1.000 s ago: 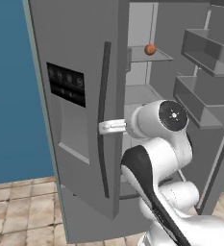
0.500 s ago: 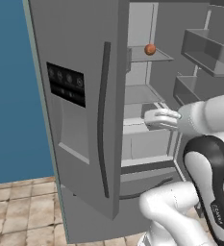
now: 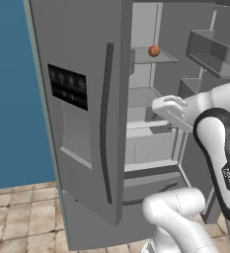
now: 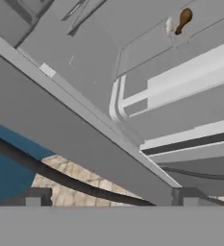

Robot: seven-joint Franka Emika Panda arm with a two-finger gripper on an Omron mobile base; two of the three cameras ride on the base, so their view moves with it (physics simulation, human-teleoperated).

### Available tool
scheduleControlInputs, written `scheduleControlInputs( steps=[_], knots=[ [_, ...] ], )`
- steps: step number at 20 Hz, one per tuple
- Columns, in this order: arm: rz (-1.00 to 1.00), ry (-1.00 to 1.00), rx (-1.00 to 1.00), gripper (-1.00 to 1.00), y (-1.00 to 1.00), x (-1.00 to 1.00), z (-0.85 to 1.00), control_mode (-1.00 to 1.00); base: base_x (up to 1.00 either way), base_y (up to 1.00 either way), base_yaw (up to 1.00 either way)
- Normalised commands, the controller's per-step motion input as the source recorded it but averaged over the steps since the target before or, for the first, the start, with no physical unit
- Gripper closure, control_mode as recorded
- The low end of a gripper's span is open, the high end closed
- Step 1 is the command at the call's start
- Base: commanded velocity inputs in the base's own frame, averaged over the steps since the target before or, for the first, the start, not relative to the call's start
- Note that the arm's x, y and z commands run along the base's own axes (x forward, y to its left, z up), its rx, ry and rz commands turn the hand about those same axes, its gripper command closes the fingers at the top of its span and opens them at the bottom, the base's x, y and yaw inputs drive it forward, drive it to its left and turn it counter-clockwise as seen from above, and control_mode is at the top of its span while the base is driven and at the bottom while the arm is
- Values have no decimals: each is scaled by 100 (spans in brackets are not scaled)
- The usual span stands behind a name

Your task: Gather the carrot and onion from the fridge and place them on a tray on the dining counter. Then gather the chicken drumstick and fish from the fridge and place them on the other tray.

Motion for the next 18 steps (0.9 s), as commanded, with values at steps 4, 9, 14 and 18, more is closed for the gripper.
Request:
scheduleControlInputs(
  steps=[4,9,14,18],
  knots=[
    [9,6,19,-100,0,50,-16,-100,0,0,0],
    [7,9,16,-100,1,53,-18,-100,0,0,0],
    [5,11,13,-100,21,50,-19,-100,0,0,0],
    [5,10,11,-100,32,38,-21,-100,0,0,0]
  ],
)
